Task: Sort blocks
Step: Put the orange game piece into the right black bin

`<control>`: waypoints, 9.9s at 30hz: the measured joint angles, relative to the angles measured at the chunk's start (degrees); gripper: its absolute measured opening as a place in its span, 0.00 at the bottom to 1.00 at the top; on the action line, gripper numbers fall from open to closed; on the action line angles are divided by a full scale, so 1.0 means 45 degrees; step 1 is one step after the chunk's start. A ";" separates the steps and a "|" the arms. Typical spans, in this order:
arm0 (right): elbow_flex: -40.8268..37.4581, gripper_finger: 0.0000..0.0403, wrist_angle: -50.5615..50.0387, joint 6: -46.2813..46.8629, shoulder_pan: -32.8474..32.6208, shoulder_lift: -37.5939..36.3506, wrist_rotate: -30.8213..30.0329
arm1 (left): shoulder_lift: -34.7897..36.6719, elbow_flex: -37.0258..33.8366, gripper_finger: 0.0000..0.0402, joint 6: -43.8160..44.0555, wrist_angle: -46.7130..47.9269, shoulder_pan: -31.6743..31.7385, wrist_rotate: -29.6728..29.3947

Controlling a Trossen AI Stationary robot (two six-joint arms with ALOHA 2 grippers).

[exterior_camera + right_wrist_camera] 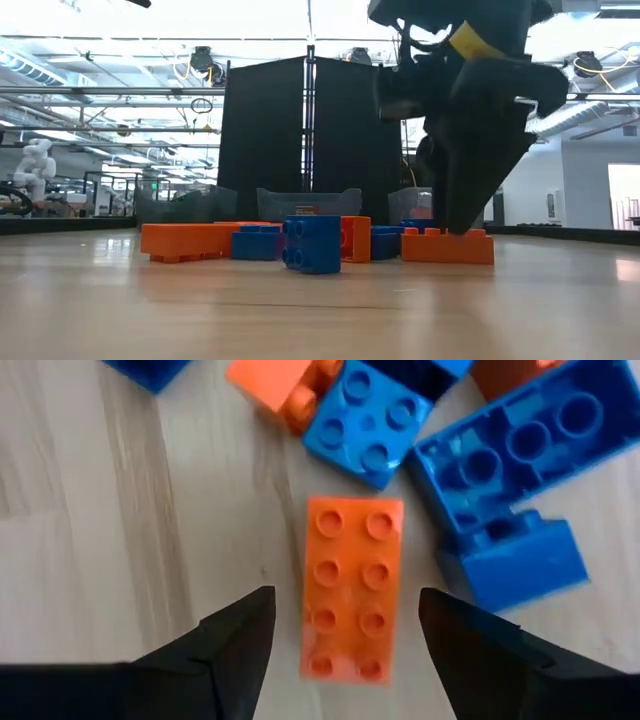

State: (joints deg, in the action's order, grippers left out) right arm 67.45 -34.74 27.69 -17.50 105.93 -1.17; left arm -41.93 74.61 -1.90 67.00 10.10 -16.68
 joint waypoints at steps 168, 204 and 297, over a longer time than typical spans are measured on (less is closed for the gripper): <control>0.8333 0.28 -0.5977 -0.9808 0.9890 0.0451 -0.1561 | 0.0024 -0.0005 0.00 0.0673 0.0944 0.0001 -0.0016; 0.6707 0.79 -0.5364 -0.7384 1.0693 -0.0879 -0.0755 | 0.0029 -0.0005 0.00 0.0688 0.0942 0.0003 -0.0016; 1.3267 0.30 0.5709 -0.6075 0.4819 0.8313 0.1951 | 0.0029 -0.0005 0.00 0.0581 0.1321 -0.0002 -0.0123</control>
State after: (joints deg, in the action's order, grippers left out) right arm 127.15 -9.05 0.35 4.18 143.34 7.61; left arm -41.80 74.59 0.71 72.95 10.09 -17.23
